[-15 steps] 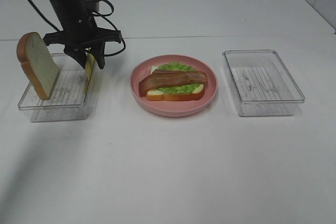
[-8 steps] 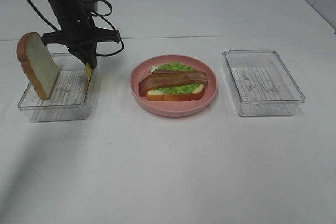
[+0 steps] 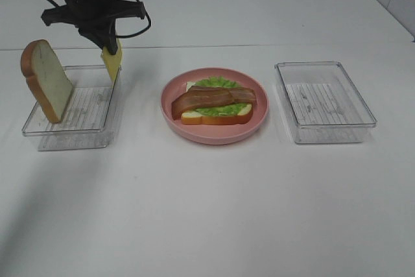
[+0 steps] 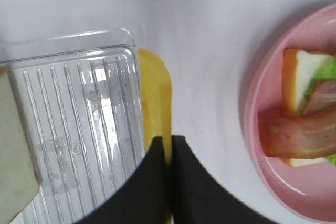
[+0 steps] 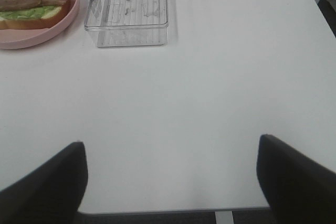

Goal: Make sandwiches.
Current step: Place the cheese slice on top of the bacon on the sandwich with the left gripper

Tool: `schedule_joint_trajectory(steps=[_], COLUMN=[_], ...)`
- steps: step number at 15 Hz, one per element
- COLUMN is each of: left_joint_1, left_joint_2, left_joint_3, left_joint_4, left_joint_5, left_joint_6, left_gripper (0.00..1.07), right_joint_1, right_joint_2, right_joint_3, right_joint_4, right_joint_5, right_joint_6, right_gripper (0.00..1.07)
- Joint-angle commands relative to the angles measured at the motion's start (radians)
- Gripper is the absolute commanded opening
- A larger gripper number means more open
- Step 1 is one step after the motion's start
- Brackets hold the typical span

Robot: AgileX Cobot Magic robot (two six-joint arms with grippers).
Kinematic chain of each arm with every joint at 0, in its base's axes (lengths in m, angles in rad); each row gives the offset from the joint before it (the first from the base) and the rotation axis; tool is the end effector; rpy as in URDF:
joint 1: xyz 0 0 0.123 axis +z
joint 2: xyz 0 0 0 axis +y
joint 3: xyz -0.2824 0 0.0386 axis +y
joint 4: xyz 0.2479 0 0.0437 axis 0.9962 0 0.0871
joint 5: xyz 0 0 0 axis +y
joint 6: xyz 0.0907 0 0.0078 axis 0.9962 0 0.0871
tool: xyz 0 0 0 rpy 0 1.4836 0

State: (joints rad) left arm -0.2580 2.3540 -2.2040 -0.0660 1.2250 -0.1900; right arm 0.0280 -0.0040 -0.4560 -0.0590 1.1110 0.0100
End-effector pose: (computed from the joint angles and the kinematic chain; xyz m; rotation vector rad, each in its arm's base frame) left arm 0.4854 -0.1339 0.2148 0.0783 2.8735 -0.1825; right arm -0.0029 -0.0049 0.2610 -0.0161 2.1334 -0.0495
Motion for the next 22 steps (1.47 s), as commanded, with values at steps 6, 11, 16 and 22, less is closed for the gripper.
schedule_joint_trajectory(steps=[6,11,16,22], left_joint_1=[-0.157,-0.197,-0.197,-0.195], left_joint_2=[-0.072,-0.003,0.135,0.175], left_joint_3=[-0.002,-0.006,-0.006,-0.017], left_joint_4=[-0.243,-0.549,-0.810,-0.728], left_joint_5=[0.054,-0.071,-0.166,-0.223], left_joint_6=[0.113,0.278,0.395,0.410], left_gripper=[0.00,0.00,0.00,0.00], right_joint_1=[-0.002,-0.002,-0.002,-0.002], right_joint_2=[-0.021,-0.021,-0.021,-0.021], right_joint_3=[0.003,0.003,0.003,0.003], right_joint_4=[0.003,0.003,0.004,0.005], right_joint_5=[-0.008,-0.008,-0.008,-0.008], right_joint_6=[-0.003,-0.003,-0.003,-0.003], right_gripper=[0.85,0.85,0.85,0.85])
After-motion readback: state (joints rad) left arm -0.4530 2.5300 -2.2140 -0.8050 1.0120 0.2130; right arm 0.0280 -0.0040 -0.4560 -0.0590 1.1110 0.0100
